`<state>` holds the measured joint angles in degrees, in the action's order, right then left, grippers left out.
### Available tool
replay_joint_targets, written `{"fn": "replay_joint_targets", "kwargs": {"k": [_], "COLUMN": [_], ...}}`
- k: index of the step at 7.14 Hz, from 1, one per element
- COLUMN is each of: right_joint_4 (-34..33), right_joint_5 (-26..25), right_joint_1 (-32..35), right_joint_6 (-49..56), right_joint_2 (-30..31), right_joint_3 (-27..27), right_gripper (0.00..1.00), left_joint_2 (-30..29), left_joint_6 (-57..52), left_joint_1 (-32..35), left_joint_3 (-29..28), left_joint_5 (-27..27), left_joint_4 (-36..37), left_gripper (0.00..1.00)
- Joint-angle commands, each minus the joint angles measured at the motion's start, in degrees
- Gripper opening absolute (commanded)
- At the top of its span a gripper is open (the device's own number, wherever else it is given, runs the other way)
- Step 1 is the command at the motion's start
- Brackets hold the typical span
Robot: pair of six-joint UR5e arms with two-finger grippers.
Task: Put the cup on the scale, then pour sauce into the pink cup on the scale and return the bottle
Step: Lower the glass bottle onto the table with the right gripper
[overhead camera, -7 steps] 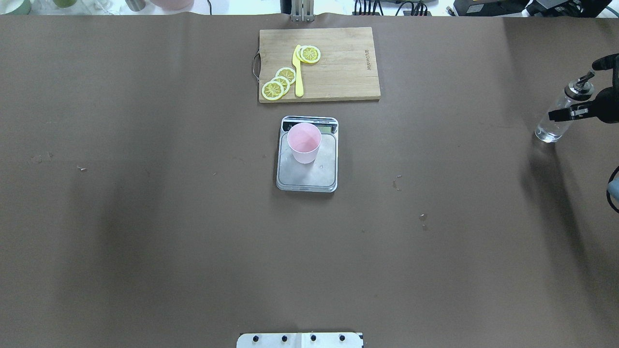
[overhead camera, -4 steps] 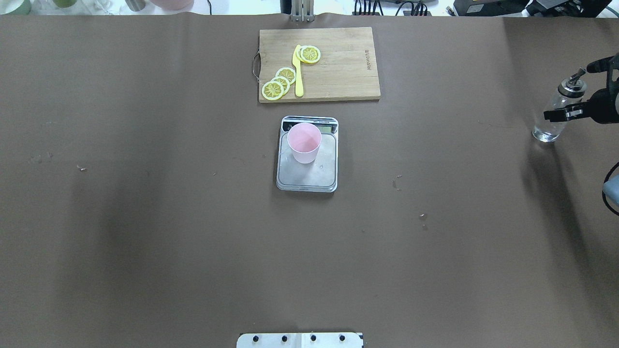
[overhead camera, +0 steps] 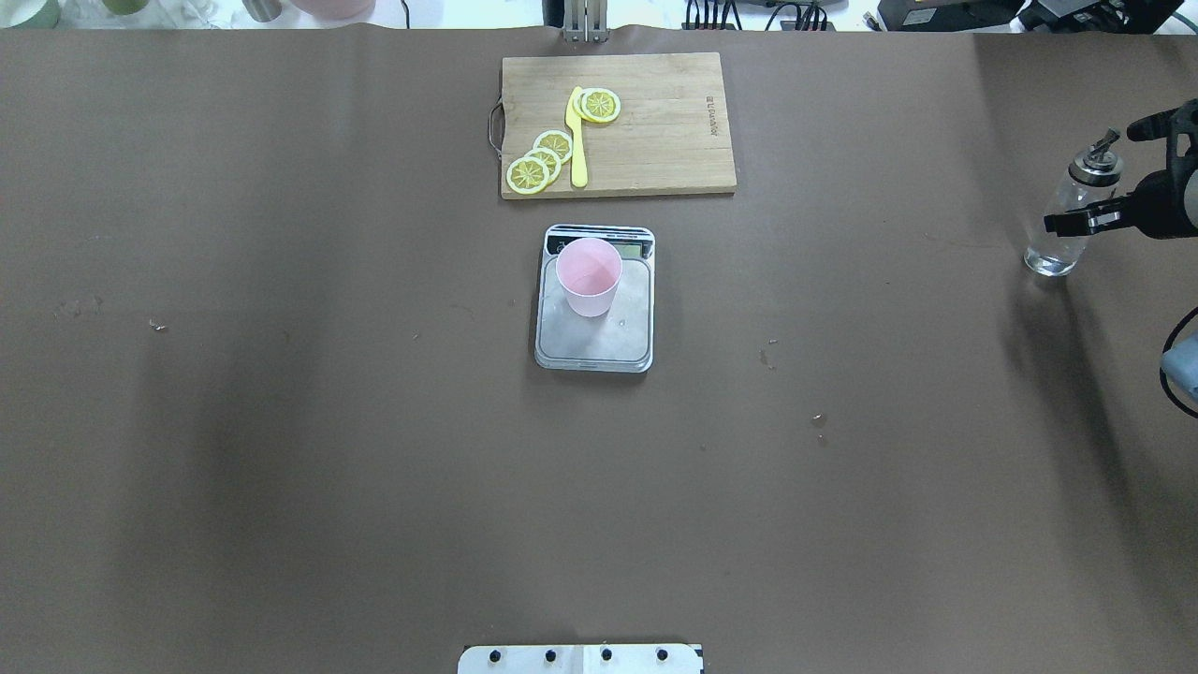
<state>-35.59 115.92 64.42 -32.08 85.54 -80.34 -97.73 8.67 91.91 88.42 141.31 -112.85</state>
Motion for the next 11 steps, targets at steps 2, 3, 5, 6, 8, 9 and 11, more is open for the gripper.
{"fn": "replay_joint_targets", "kwargs": {"k": [2, 3, 5, 6, 8, 9, 11], "right_joint_4": [0.08, 0.08, 0.08, 0.17, 0.17, 0.95, 1.31], "right_joint_5": [0.10, -0.08, -0.08, -0.08, -0.08, -0.08, -0.08], "right_joint_1": [0.00, 0.00, 0.09, 0.09, 0.26, 0.26, 0.18], "right_joint_6": [0.09, 0.09, 0.09, 0.09, 0.09, 0.00, 0.00], "right_joint_2": [0.07, 0.07, 0.15, 0.59, 1.03, 1.56, 1.74], "right_joint_3": [-0.17, -0.17, -0.34, -0.95, -1.92, -1.92, -1.92], "right_gripper": [0.17, 0.15, 0.17, 0.19, 0.21, 0.22, 0.25], "left_joint_2": [0.00, 0.00, 0.00, 0.00, 0.00, 0.00, 0.00], "left_joint_6": [0.03, 0.12, 0.12, 0.21, 0.21, 0.21, 0.21], "left_joint_1": [0.03, 0.03, 0.03, -0.06, 0.03, 0.03, -0.06], "left_joint_3": [0.00, 0.00, 0.09, 0.09, 0.09, 0.09, 0.09], "left_joint_5": [0.02, 0.11, 0.11, 0.20, 0.11, 0.20, 0.11], "left_joint_4": [0.00, 0.00, 0.00, 0.00, 0.09, 0.00, 0.00], "left_gripper": [0.97, 0.97, 0.97, 0.97, 0.97, 0.97, 0.97]}}
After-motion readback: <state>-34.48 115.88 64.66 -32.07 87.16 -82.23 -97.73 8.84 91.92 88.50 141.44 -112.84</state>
